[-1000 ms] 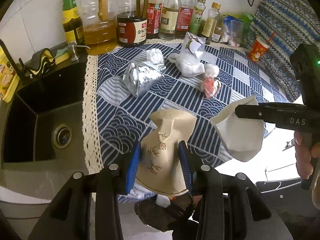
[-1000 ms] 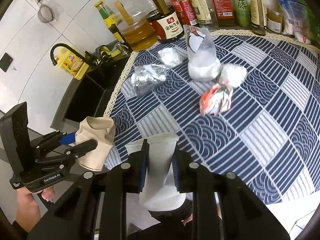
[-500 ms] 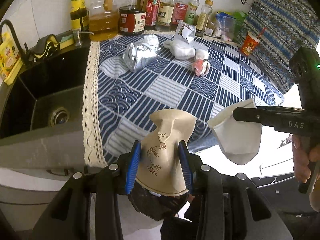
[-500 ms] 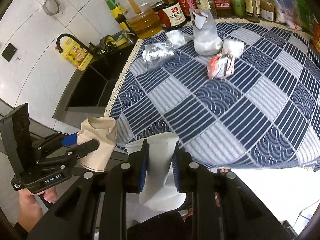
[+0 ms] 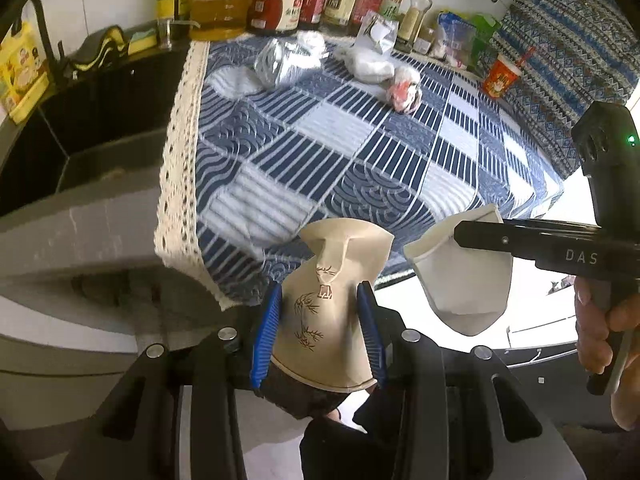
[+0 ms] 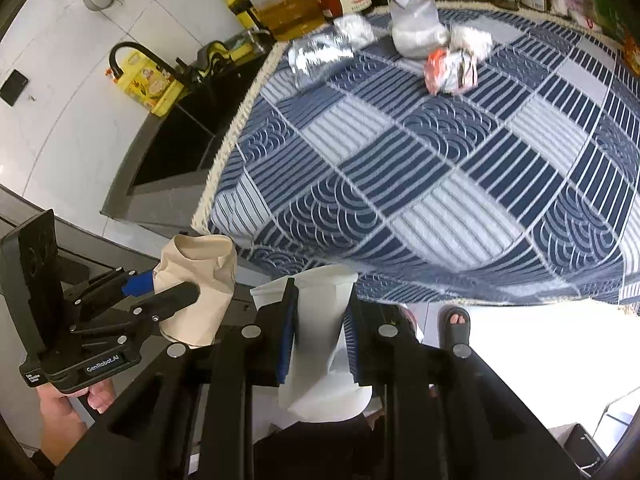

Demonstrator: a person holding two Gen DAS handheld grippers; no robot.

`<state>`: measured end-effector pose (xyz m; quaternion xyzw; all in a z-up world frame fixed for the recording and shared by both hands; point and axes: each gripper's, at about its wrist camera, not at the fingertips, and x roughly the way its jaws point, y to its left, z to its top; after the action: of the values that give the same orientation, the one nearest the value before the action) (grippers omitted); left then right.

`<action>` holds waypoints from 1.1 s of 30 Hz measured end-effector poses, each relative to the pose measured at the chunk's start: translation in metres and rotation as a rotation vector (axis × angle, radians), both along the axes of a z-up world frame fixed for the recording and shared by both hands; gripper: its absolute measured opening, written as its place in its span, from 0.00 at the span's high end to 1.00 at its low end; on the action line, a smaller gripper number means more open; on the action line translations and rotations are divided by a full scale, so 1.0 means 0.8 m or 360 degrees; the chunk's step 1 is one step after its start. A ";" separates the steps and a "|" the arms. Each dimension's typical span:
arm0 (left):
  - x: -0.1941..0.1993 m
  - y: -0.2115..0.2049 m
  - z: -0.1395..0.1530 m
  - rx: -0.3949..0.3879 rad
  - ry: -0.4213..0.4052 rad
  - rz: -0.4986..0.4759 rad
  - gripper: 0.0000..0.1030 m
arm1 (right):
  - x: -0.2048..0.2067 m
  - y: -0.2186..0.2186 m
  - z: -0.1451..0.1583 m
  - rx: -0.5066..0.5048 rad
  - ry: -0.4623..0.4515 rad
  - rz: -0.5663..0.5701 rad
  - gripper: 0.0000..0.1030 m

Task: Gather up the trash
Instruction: 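Carry the tan and white paper cups down over the trash bin with both tools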

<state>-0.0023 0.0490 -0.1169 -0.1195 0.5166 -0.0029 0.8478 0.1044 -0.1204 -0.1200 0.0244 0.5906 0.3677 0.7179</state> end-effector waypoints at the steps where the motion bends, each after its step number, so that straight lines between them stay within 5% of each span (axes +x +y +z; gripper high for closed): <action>1: -0.002 0.001 -0.004 -0.0009 0.0007 0.0006 0.64 | -0.002 0.000 -0.004 -0.0004 0.0010 0.0002 0.77; 22: -0.063 0.011 -0.136 -0.0280 0.0297 0.0235 0.64 | -0.056 0.020 -0.112 -0.0186 0.0261 0.0107 0.77; 33: -0.082 0.004 -0.197 -0.0320 0.0454 0.0299 0.64 | -0.074 0.026 -0.169 -0.0220 0.0392 0.0119 0.77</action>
<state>-0.0679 0.0526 -0.2745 -0.2503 0.6153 0.0415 0.7463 0.0452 -0.0999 -0.2549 -0.0023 0.6986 0.3468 0.6259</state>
